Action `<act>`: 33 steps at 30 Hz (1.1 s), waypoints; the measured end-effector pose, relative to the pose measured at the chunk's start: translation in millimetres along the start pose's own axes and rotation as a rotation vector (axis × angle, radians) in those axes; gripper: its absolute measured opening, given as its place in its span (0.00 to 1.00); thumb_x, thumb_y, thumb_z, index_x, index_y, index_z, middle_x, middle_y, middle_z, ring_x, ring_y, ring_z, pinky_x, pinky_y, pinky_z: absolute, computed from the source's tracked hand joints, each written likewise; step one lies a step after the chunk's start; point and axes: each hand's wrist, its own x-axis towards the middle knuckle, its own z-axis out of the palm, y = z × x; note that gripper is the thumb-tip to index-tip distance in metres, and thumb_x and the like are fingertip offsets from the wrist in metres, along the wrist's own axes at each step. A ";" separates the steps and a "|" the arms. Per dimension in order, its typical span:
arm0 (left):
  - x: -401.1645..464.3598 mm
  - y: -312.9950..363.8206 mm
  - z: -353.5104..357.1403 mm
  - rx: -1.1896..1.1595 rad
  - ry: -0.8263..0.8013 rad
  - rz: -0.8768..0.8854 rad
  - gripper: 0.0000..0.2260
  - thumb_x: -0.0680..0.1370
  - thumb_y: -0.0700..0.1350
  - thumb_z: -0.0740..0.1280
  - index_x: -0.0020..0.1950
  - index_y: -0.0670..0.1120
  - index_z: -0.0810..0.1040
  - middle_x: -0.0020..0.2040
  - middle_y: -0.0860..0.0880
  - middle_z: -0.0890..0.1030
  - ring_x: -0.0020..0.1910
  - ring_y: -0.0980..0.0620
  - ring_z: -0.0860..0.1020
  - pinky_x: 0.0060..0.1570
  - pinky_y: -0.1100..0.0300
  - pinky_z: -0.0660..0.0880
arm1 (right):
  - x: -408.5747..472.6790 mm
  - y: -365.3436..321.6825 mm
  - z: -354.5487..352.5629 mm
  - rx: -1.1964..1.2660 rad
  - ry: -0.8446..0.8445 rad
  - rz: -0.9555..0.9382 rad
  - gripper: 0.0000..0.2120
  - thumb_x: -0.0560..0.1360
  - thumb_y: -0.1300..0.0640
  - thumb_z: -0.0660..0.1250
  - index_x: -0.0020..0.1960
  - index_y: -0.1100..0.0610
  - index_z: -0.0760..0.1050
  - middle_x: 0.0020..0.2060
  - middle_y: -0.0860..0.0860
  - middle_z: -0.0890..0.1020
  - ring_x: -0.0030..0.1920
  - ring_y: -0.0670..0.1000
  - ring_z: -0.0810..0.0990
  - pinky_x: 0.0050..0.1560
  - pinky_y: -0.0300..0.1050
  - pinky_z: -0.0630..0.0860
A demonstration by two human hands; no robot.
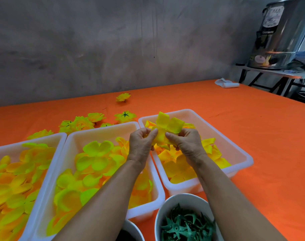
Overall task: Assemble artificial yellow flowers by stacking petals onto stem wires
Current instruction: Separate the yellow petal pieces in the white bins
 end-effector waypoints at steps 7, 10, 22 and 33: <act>-2.9 0.7 1.2 0.121 -0.061 0.054 0.09 0.75 0.39 0.69 0.35 0.47 0.77 0.30 0.51 0.74 0.29 0.57 0.70 0.32 0.61 0.69 | 0.2 -4.7 2.5 0.123 0.023 -0.055 0.06 0.71 0.61 0.73 0.38 0.55 0.77 0.35 0.53 0.80 0.37 0.49 0.76 0.40 0.46 0.75; -2.9 2.0 2.7 0.105 -0.011 0.036 0.07 0.78 0.41 0.66 0.41 0.42 0.80 0.32 0.48 0.75 0.27 0.56 0.71 0.30 0.62 0.70 | 3.9 -1.2 0.5 0.025 0.142 -0.070 0.08 0.72 0.64 0.71 0.37 0.54 0.77 0.34 0.53 0.78 0.38 0.49 0.74 0.41 0.46 0.73; 0.2 1.6 3.1 0.026 0.167 0.042 0.29 0.75 0.31 0.64 0.73 0.46 0.59 0.53 0.42 0.76 0.29 0.51 0.73 0.29 0.63 0.75 | 5.6 2.8 -1.8 -0.779 0.177 0.069 0.18 0.72 0.67 0.62 0.60 0.56 0.76 0.58 0.59 0.80 0.60 0.59 0.76 0.57 0.46 0.70; -1.5 0.3 4.7 0.130 0.092 0.087 0.17 0.77 0.31 0.61 0.64 0.44 0.73 0.55 0.44 0.76 0.30 0.52 0.74 0.32 0.61 0.75 | 4.1 -0.7 -0.6 -0.722 0.230 -0.004 0.12 0.74 0.53 0.66 0.54 0.55 0.82 0.53 0.57 0.83 0.57 0.58 0.78 0.56 0.47 0.72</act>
